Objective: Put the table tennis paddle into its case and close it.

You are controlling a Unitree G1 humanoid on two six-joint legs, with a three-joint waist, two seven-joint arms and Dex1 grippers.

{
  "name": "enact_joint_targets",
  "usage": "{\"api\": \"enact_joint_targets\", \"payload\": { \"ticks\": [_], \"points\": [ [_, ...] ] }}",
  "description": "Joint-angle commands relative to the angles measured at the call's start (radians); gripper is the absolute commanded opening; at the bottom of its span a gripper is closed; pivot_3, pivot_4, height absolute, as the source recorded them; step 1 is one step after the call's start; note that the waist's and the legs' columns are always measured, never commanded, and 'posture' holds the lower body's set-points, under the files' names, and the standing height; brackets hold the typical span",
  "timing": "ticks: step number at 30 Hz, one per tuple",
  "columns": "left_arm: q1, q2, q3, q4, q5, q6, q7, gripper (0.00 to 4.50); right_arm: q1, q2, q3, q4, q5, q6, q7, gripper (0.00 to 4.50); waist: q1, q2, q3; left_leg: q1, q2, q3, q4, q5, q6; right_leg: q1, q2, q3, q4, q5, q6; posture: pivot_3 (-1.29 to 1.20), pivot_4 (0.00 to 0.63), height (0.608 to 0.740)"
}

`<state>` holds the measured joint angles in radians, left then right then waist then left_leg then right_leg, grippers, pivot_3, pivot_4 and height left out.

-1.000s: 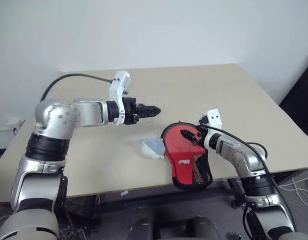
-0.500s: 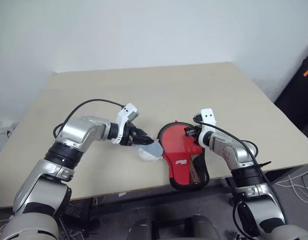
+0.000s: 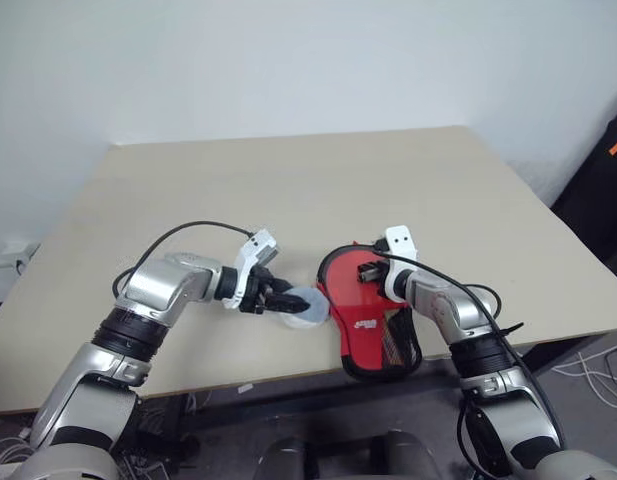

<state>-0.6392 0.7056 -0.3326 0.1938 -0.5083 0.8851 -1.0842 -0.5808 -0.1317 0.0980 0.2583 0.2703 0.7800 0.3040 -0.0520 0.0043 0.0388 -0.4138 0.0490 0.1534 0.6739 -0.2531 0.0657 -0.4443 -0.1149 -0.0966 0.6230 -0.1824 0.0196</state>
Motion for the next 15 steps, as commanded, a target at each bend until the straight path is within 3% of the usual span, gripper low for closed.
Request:
{"api": "enact_joint_targets", "payload": {
  "ticks": [1,7,10,15],
  "points": [
    [0.000,-0.024,0.008,0.026,0.037,-0.001,-0.001,3.17,-0.030,-0.002,-0.021,0.004,-0.016,-0.011,-0.007,0.45,0.000,0.000,0.000,0.000,0.000,0.000,0.000,0.000,0.000,0.000,0.000,0.000,0.000,0.000,0.000,0.00,0.000,0.724],
    [0.008,-0.024,0.011,0.008,0.023,0.060,-0.066,3.17,-0.041,-0.004,-0.031,0.022,-0.021,-0.004,-0.022,0.45,0.000,0.000,0.000,0.000,0.000,0.000,0.001,0.000,0.000,0.001,0.000,0.000,0.000,0.000,0.000,0.00,0.000,0.724],
    [0.016,-0.013,-0.013,0.007,0.052,0.054,-0.085,2.56,-0.045,-0.001,-0.036,0.031,-0.025,-0.005,-0.029,0.42,0.000,0.000,0.000,0.000,0.000,0.000,0.001,0.000,0.000,0.001,0.000,0.000,0.000,0.000,0.000,0.00,0.000,0.724],
    [0.013,-0.011,-0.028,0.011,0.091,0.042,-0.096,0.95,-0.046,0.005,-0.043,0.042,-0.038,-0.007,-0.038,0.42,0.000,0.000,0.000,0.000,0.000,0.000,0.001,0.000,0.000,0.001,0.000,0.000,0.001,0.000,0.000,0.00,0.000,0.724]
  ]
}}
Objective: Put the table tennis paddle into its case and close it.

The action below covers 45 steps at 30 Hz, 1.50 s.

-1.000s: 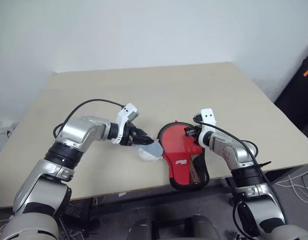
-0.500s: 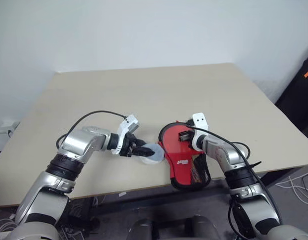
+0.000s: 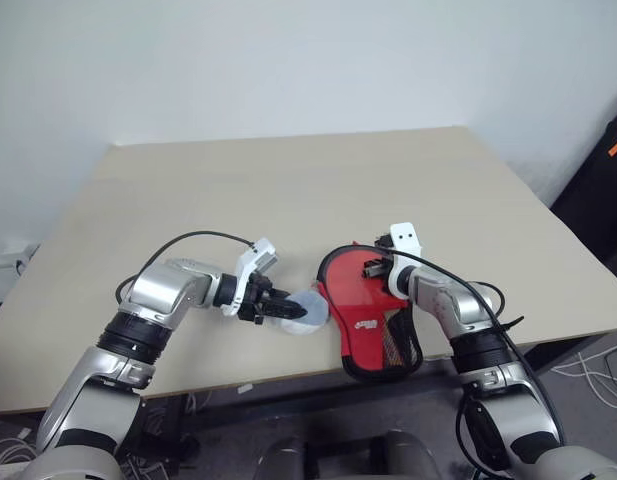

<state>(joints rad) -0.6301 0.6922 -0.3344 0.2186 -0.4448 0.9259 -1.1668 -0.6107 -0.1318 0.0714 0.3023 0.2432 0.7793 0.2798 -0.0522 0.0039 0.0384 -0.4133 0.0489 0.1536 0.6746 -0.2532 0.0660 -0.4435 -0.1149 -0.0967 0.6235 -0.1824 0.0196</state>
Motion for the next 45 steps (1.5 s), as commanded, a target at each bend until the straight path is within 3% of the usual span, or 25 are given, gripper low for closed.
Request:
{"api": "enact_joint_targets", "payload": {
  "ticks": [1,4,9,15,27,45],
  "points": [
    [0.002,-0.001,-0.027,-0.010,0.038,-0.004,-0.011,0.67,-0.016,0.006,-0.017,-0.002,-0.012,-0.006,-0.013,0.42,0.000,0.000,0.000,0.000,0.000,0.000,0.000,0.000,0.000,0.000,0.000,0.000,0.000,0.000,0.000,0.00,0.000,0.724],
    [-0.018,-0.021,-0.013,0.015,0.054,-0.025,-0.001,0.05,-0.010,0.009,-0.015,-0.011,-0.014,0.006,-0.007,0.42,0.000,0.000,0.000,0.000,0.000,0.000,0.000,0.000,0.000,0.000,0.000,0.000,0.000,0.000,0.000,0.00,0.000,0.724],
    [-0.125,-0.072,0.051,0.163,0.071,-0.057,0.016,0.05,0.019,0.016,0.023,-0.059,-0.004,0.067,0.032,0.42,0.001,-0.001,-0.001,0.000,0.000,0.000,0.002,0.000,0.000,0.001,0.000,-0.001,0.000,0.000,0.000,0.00,0.000,0.724],
    [-0.322,-0.100,0.109,0.466,0.140,-0.189,0.041,0.05,0.055,0.037,0.097,-0.024,-0.054,0.140,0.013,0.42,0.000,-0.003,-0.002,0.000,0.001,-0.001,0.003,0.000,0.000,0.002,0.001,-0.001,0.001,0.000,0.000,0.00,0.000,0.724],
    [-0.571,-0.205,0.171,0.918,0.274,-0.441,0.198,0.05,0.065,0.060,0.104,-0.035,-0.068,0.179,0.021,0.42,-0.001,-0.008,-0.005,0.000,0.003,0.000,0.003,0.000,0.000,0.001,0.003,-0.001,0.001,0.000,0.000,0.00,0.000,0.724],
    [-0.670,-0.330,0.312,1.099,0.394,-0.583,0.616,0.05,0.106,0.066,0.112,-0.097,-0.074,0.186,0.012,0.42,-0.002,-0.009,-0.005,0.000,0.006,-0.005,0.007,0.000,0.004,0.001,0.006,-0.001,0.002,0.001,-0.001,0.00,0.000,0.724]
  ]
}}
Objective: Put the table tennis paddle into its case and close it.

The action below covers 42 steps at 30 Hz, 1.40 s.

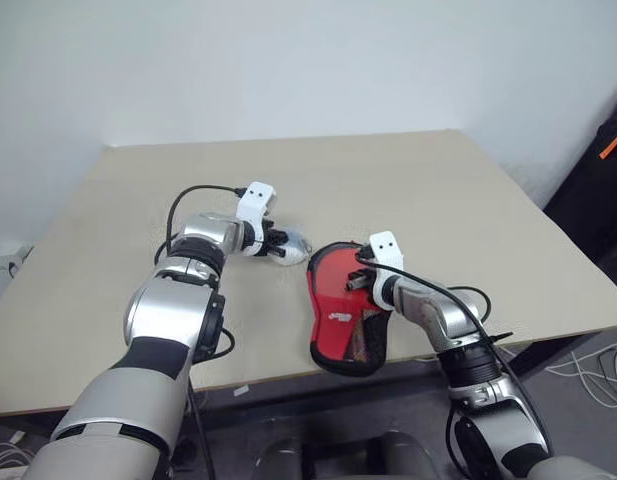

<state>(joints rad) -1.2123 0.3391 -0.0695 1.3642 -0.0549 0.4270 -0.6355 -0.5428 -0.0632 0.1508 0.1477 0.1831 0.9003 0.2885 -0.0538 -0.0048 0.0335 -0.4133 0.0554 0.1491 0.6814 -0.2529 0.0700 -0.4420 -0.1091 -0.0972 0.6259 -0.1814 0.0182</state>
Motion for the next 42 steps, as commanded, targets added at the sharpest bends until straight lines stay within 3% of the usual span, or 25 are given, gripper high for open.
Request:
{"api": "enact_joint_targets", "payload": {
  "ticks": [1,9,16,19,26,42],
  "points": [
    [-0.089,0.014,0.055,-0.046,0.006,-0.096,0.085,0.05,0.037,-0.002,0.033,0.058,-0.014,0.064,0.003,0.42,0.000,0.000,0.000,0.000,0.001,0.000,0.001,0.000,0.000,0.000,0.001,0.000,0.000,0.000,-0.001,0.00,0.000,0.724],
    [-0.098,-0.059,0.102,-0.040,0.012,-0.163,0.121,0.05,0.028,-0.002,0.051,0.055,-0.020,0.052,0.020,0.42,0.000,0.000,0.000,0.000,0.004,0.001,0.003,-0.002,-0.002,0.000,0.003,0.000,0.000,0.002,-0.002,0.00,0.000,0.724],
    [-0.080,-0.070,0.061,-0.054,0.071,-0.140,0.017,0.05,0.021,0.011,0.014,0.042,-0.015,0.015,0.026,0.42,0.001,0.000,0.000,0.000,0.005,0.002,0.003,-0.002,-0.002,0.000,0.004,0.000,-0.001,0.002,-0.002,0.00,0.000,0.724],
    [-0.063,-0.054,0.056,-0.066,0.085,-0.129,-0.036,0.03,0.015,0.013,-0.011,0.013,0.001,0.013,0.035,1.02,0.001,0.000,0.000,-0.001,0.005,0.002,0.003,-0.002,-0.003,0.000,0.004,0.001,-0.001,0.002,-0.003,0.00,0.000,0.724],
    [-0.028,-0.010,0.063,-0.096,0.081,-0.079,-0.110,0.03,-0.011,0.011,-0.059,-0.049,0.039,0.081,0.029,3.37,0.002,0.000,0.000,-0.003,0.005,0.001,0.004,-0.002,-0.002,-0.002,0.004,0.000,-0.001,0.002,-0.003,0.00,0.000,0.724],
    [0.028,0.004,0.047,-0.159,0.091,-0.058,-0.145,0.03,-0.090,-0.185,-0.332,-0.355,0.312,0.688,0.142,3.37,0.002,0.001,0.001,-0.018,0.006,0.001,0.012,-0.001,0.002,-0.015,0.005,0.001,0.004,0.005,-0.008,0.00,0.000,0.724]
  ]
}}
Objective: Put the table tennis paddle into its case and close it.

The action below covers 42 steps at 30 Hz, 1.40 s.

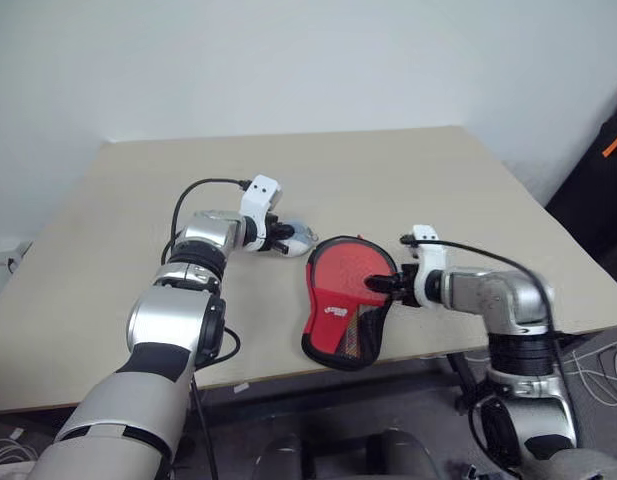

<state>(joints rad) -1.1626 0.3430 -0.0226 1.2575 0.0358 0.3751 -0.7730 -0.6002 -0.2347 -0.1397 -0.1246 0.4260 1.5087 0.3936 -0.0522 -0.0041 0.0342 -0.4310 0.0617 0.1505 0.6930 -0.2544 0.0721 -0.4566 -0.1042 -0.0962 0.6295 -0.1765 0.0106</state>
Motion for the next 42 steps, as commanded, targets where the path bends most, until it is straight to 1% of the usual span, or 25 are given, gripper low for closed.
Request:
{"api": "enact_joint_targets", "payload": {
  "ticks": [1,4,7,10,14,17,19,24,29,32,39,42],
  "points": [
    [-0.022,-0.003,-0.001,-0.056,0.000,-0.006,-0.011,0.03,-0.029,-0.017,-0.050,-0.093,0.084,0.094,0.043,3.37,0.000,0.000,0.000,0.000,0.000,-0.001,0.000,0.000,0.000,0.000,0.000,0.000,0.000,0.000,0.000,0.00,0.000,0.724],
    [-0.014,-0.011,-0.014,-0.069,0.006,-0.010,-0.029,0.03,-0.002,-0.035,-0.058,-0.087,0.149,0.106,0.047,3.37,0.000,0.000,0.000,0.000,0.000,-0.001,0.000,-0.001,0.001,0.000,0.000,0.000,0.000,0.000,0.000,0.00,0.000,0.724],
    [-0.004,-0.016,-0.032,-0.079,0.021,-0.017,-0.032,0.03,0.057,-0.088,-0.014,-0.110,0.247,0.106,0.069,3.37,0.006,0.000,0.000,0.000,0.000,-0.001,0.001,-0.001,0.002,0.001,0.000,0.000,-0.001,0.000,0.000,0.00,0.000,0.724],
    [0.004,-0.017,-0.043,-0.090,0.026,-0.018,-0.047,0.03,0.100,-0.110,0.011,-0.130,0.312,0.106,0.049,3.37,0.006,0.000,0.000,0.000,0.000,0.000,0.002,-0.002,0.003,0.001,0.000,0.001,-0.001,0.000,0.000,0.00,0.000,0.724],
    [0.013,-0.006,-0.045,-0.118,0.020,-0.015,-0.089,0.03,0.114,-0.104,0.011,-0.136,0.342,0.106,0.003,3.37,0.006,0.000,0.000,0.000,0.001,0.000,0.003,-0.002,0.003,0.001,0.000,0.001,0.000,0.000,0.000,0.00,0.000,0.724],
    [0.021,0.006,-0.047,-0.131,0.020,0.009,-0.111,0.03,0.106,-0.095,0.004,-0.128,0.336,0.106,-0.029,3.37,0.006,0.000,0.000,0.000,0.001,0.000,0.003,-0.003,0.003,0.001,0.000,0.001,0.000,0.000,0.000,0.00,0.000,0.724],
    [0.033,0.011,-0.060,-0.143,0.027,0.013,-0.131,0.67,0.108,-0.103,0.011,-0.127,0.353,0.106,-0.032,3.45,0.007,0.000,0.000,0.000,0.001,0.000,0.003,-0.003,0.004,0.001,0.000,0.001,0.000,0.000,0.000,0.00,0.000,0.724],
    [0.052,0.012,-0.072,-0.167,0.031,0.026,-0.132,0.67,0.130,-0.141,0.005,-0.113,0.430,0.106,-0.040,3.45,0.007,0.000,0.000,0.000,0.001,0.000,0.004,-0.003,0.004,0.001,0.000,0.001,0.000,0.000,0.000,0.00,0.000,0.724],
    [0.056,0.006,-0.074,-0.169,0.028,0.029,-0.123,0.67,0.136,-0.183,-0.013,-0.103,0.505,0.106,-0.076,3.45,0.007,0.000,0.000,0.000,0.001,-0.001,0.004,-0.003,0.004,0.002,0.000,0.001,0.000,0.000,0.000,0.00,0.000,0.724],
    [0.056,0.003,-0.076,-0.169,0.027,0.027,-0.128,0.67,0.156,-0.200,-0.001,-0.116,0.546,0.106,-0.106,3.45,0.007,0.000,0.000,0.000,0.001,-0.001,0.004,-0.003,0.005,0.002,0.000,0.001,0.000,0.000,0.000,0.00,0.000,0.724],
    [0.047,-0.005,-0.071,-0.162,0.023,0.026,-0.121,0.67,0.220,-0.162,0.071,-0.162,0.574,0.106,-0.186,3.45,0.007,0.000,0.000,0.000,0.001,-0.001,0.005,-0.004,0.006,0.002,0.000,0.001,0.000,0.000,0.000,0.00,0.000,0.724],
    [0.047,-0.005,-0.070,-0.165,0.022,0.024,-0.125,0.67,0.228,-0.139,0.081,-0.169,0.579,0.106,-0.208,3.45,0.007,0.000,0.000,0.001,0.001,-0.001,0.005,-0.004,0.006,0.003,0.000,0.001,-0.001,0.000,0.000,0.00,0.000,0.724]
  ]
}}
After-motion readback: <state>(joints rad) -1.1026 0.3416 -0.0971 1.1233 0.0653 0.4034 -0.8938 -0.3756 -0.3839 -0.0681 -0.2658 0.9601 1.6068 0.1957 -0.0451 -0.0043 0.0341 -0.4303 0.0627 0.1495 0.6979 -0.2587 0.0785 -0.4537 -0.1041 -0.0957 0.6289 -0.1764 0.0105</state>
